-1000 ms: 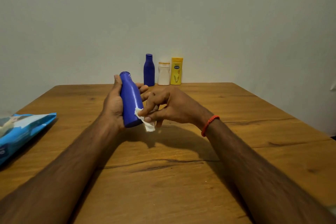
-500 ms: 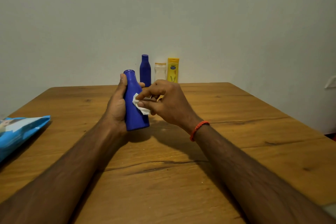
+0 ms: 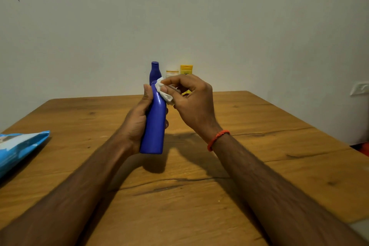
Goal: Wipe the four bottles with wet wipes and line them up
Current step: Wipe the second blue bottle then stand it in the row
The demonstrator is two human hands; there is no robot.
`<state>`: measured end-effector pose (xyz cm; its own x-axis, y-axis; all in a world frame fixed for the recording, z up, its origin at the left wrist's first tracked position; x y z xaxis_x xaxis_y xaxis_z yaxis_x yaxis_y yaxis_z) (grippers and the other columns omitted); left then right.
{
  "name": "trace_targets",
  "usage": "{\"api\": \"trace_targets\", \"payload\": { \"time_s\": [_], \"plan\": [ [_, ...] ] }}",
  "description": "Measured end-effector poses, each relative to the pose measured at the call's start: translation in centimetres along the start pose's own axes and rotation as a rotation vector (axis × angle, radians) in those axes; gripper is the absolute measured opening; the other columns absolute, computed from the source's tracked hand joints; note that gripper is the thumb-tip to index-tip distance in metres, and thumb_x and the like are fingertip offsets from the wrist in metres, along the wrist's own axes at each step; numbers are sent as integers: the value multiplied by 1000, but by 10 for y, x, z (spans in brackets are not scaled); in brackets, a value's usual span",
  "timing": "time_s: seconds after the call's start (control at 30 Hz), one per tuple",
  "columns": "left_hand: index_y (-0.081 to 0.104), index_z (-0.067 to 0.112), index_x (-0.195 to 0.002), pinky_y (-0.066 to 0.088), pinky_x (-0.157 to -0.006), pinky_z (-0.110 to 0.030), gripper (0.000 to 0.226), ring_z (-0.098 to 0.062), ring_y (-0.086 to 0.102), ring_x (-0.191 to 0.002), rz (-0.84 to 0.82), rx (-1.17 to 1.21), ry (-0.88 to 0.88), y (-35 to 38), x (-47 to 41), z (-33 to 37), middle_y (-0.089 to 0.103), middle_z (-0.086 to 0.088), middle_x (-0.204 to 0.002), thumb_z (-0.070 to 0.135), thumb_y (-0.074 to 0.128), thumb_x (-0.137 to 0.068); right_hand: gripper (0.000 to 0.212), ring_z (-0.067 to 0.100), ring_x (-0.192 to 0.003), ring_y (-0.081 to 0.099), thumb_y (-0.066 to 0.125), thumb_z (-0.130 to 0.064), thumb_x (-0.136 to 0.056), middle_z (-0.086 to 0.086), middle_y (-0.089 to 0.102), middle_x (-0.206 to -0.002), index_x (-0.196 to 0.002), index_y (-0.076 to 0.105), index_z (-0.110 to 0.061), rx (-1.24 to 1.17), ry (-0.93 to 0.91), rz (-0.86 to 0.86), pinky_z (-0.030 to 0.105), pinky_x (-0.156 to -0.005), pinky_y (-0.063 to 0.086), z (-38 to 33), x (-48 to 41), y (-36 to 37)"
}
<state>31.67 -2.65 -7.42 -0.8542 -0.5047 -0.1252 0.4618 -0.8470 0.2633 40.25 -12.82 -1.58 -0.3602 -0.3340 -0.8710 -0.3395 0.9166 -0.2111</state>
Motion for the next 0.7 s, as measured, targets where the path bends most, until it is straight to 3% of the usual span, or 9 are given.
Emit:
{"api": "trace_targets", "payload": {
  "time_s": [0.07,0.2,0.27,0.4,0.53,0.6,0.7],
  "plan": [
    [54,11,-124,54,-53,-27,73,-16,60,-60,-51,5,-16,5,-1,-1,65,-5,-79,70,42,-83,16,6,-86,63,74,-17,-89,2,73,-98,-103,75,-9,9,35,10,13,-73,51,4,0,0],
    [55,11,-121,54,-54,-26,80,-15,59,-59,-87,15,-33,4,-1,-1,64,-6,-79,75,40,-75,18,12,-88,65,71,-18,-91,1,72,-99,-107,73,-9,-72,129,-42,33,-71,61,10,-1,3],
    [56,12,-119,53,-53,-25,78,-14,59,-58,-86,7,-39,0,-1,0,64,-5,-80,75,38,-77,20,13,-90,66,71,-20,-92,-1,72,-99,-109,73,-11,-107,160,-72,37,-71,62,12,-1,6],
    [54,11,-131,52,-50,-24,80,-13,58,-56,-56,-4,-29,-7,-2,-1,65,-4,-83,72,43,-81,21,12,-82,67,70,-18,-92,2,71,-98,-111,73,-8,-178,218,-150,23,-63,58,15,1,10],
    [51,12,-137,53,-47,-22,86,-12,59,-54,-4,98,-38,-20,-4,-3,65,-8,-82,73,51,-76,21,12,-67,67,70,-14,-92,6,72,-91,-110,72,-4,-274,196,-315,25,-58,57,8,6,17],
    [52,11,-135,52,-45,-22,98,-11,59,-51,-23,136,-49,-22,-4,-2,65,-7,-77,78,61,-64,19,11,-65,66,71,-13,-90,4,71,-90,-107,73,-4,-282,139,-334,24,-56,57,2,6,18],
    [57,12,-124,51,-43,-21,114,-9,58,-49,-91,154,-36,-17,-3,0,64,-4,-72,80,81,-34,17,10,-73,67,72,-14,-89,3,69,-92,-104,73,-6,-234,105,-212,21,-55,56,-1,7,15]
  ]
}}
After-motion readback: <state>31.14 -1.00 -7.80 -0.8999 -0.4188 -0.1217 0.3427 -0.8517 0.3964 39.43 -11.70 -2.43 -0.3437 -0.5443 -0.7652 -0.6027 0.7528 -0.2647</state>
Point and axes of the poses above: each hand's wrist, its own x-axis away from the middle knuckle, its own y-axis out of the palm, z = x × y, the point moved 6 cm from there along -x, towards the middle knuckle
